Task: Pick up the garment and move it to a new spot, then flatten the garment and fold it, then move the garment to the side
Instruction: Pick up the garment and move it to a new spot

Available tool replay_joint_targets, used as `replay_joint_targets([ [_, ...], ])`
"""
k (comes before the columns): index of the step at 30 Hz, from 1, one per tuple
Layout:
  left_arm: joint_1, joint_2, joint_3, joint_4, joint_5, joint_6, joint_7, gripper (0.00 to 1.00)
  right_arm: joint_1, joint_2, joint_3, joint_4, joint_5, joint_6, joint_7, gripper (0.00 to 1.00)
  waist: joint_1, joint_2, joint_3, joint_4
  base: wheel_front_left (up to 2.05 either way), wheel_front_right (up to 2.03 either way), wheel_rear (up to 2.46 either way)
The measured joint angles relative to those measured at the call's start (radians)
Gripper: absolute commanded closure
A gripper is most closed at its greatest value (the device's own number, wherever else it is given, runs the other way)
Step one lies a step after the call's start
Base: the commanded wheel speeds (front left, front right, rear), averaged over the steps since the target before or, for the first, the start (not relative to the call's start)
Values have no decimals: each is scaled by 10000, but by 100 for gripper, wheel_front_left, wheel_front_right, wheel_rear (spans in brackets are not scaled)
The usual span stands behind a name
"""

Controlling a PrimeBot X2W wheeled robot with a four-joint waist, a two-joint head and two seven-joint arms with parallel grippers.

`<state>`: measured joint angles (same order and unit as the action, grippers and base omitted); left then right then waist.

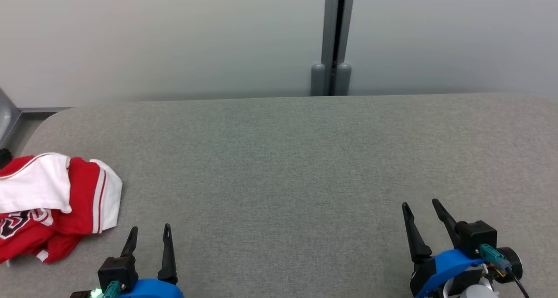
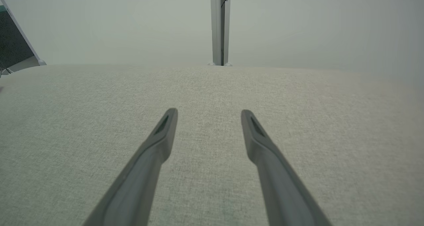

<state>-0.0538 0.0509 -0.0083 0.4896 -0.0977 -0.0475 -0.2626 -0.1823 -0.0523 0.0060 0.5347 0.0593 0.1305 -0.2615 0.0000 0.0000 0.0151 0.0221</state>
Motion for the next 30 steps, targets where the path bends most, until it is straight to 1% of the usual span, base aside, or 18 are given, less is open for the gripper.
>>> replay_joint_targets([
  [4,-41,2,17,65,-102,86,-2,0,-5,-2,205,-10,59,0,-2,0,0,0,29,589,0,0,0],
  [9,29,0,69,121,-192,151,-4,0,-81,10,627,10,228,0,-2,0,0,0,65,1611,0,0,0],
  [10,114,0,207,163,-184,163,-2,0,-171,10,905,31,265,0,-4,0,0,0,106,2044,0,0,0],
  [12,167,6,326,176,-186,167,-4,0,-211,15,1110,65,316,0,-2,0,0,0,149,2482,0,0,0],
  [18,523,4,857,79,-410,307,-4,0,-401,27,2019,151,426,2,-4,0,0,0,377,3572,0,0,0],
  [21,709,6,1058,31,-531,382,-4,0,-414,29,2372,209,491,2,-6,0,0,0,507,3943,0,0,0],
  [24,761,12,1218,4,-610,382,-4,0,-445,35,2571,238,491,2,-6,0,1,0,637,4158,0,0,0],
  [30,525,2,1308,-4,-663,276,-2,0,-592,-117,2823,234,500,2,-6,0,0,0,935,4143,0,0,0],
])
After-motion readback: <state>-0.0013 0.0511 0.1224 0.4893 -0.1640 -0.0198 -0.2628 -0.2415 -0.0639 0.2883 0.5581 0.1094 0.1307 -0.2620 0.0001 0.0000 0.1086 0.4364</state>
